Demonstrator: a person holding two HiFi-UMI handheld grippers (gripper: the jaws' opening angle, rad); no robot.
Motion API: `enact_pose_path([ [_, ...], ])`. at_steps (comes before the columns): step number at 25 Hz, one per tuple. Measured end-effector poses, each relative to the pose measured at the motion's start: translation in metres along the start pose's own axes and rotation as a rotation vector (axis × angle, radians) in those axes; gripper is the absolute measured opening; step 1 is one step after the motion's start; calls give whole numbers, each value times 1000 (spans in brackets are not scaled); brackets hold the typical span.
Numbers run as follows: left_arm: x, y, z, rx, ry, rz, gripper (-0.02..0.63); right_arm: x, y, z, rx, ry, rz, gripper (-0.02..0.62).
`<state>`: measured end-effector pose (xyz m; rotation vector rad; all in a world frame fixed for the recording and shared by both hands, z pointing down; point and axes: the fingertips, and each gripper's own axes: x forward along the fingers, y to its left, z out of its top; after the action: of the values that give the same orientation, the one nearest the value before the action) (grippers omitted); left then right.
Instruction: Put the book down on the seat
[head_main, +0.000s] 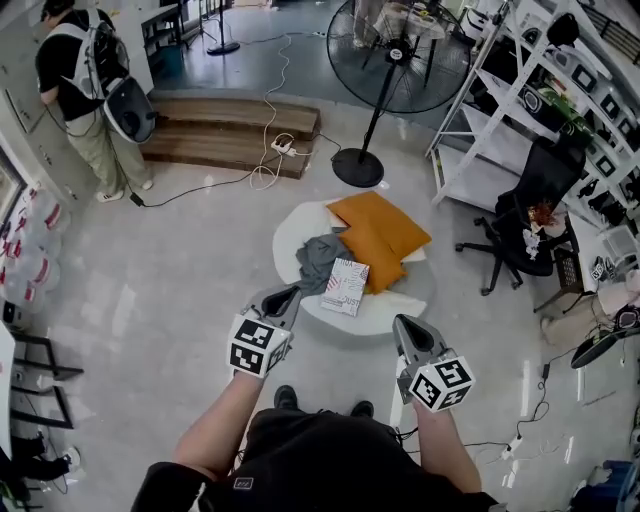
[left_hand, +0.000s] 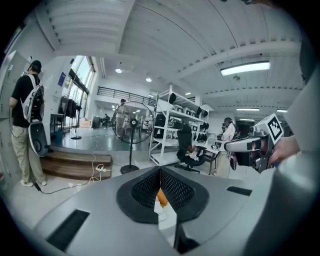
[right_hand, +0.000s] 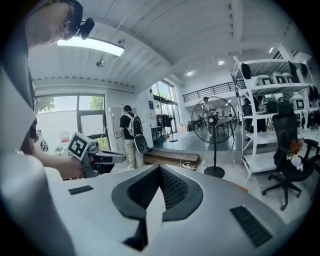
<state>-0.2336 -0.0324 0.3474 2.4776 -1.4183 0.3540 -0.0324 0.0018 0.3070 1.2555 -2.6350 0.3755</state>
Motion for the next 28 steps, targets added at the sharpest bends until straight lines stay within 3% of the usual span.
enact_pose_path([
  [5, 14, -31, 30, 27, -34, 45, 5, -44, -40, 5, -7, -45, 17, 14],
  [16, 59, -164, 61, 24, -71, 76, 5, -149, -168, -15, 55, -90, -13, 14],
  [22, 71, -197, 67, 41, -65, 85, 5, -168, -203, -9, 100, -125, 2, 14],
  [28, 72, -190, 70, 62, -57, 91, 5, -166, -211, 4, 82, -167, -21, 14],
])
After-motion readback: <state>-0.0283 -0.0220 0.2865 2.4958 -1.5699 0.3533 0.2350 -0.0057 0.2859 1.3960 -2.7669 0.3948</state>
